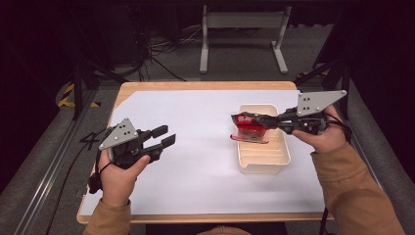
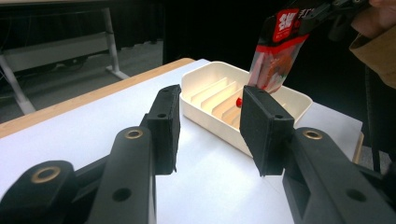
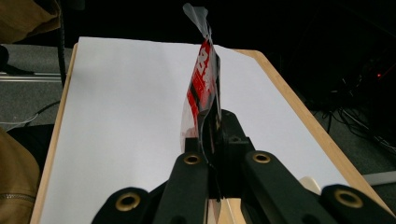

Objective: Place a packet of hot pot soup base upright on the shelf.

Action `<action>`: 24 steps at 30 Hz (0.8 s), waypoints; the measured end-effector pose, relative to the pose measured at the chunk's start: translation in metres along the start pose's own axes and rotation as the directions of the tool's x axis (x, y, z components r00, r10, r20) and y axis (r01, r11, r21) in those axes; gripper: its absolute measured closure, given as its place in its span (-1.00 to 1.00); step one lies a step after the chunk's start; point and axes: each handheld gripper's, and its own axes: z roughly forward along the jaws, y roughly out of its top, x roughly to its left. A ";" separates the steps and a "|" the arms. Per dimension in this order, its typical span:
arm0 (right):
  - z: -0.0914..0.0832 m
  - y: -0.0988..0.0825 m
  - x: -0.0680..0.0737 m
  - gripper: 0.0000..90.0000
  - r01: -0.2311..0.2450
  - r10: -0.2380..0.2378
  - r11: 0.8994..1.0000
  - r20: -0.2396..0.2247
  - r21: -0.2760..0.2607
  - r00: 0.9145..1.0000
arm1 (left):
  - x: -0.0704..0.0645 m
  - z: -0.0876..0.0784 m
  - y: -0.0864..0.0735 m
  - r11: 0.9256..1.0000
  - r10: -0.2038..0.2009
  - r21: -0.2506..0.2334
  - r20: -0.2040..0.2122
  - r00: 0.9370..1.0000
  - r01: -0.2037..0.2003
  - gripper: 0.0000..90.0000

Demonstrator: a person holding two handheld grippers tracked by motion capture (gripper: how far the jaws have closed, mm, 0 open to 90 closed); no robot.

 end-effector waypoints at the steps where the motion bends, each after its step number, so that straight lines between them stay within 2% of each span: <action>1: -0.001 0.000 -0.001 0.99 0.001 -0.001 1.000 0.003 0.001 1.000 | 0.001 0.000 0.000 1.000 -0.001 0.001 -0.002 1.000 0.001 0.31; 12: -0.010 -0.011 -0.014 0.99 -0.009 0.008 1.000 0.045 0.016 0.999 | 0.008 0.000 -0.006 1.000 -0.022 0.017 -0.019 1.000 0.022 0.31; 24: -0.014 -0.021 -0.023 0.99 -0.007 0.005 0.999 0.068 0.037 0.998 | 0.012 0.000 -0.010 0.999 -0.037 0.030 -0.031 0.999 0.038 0.31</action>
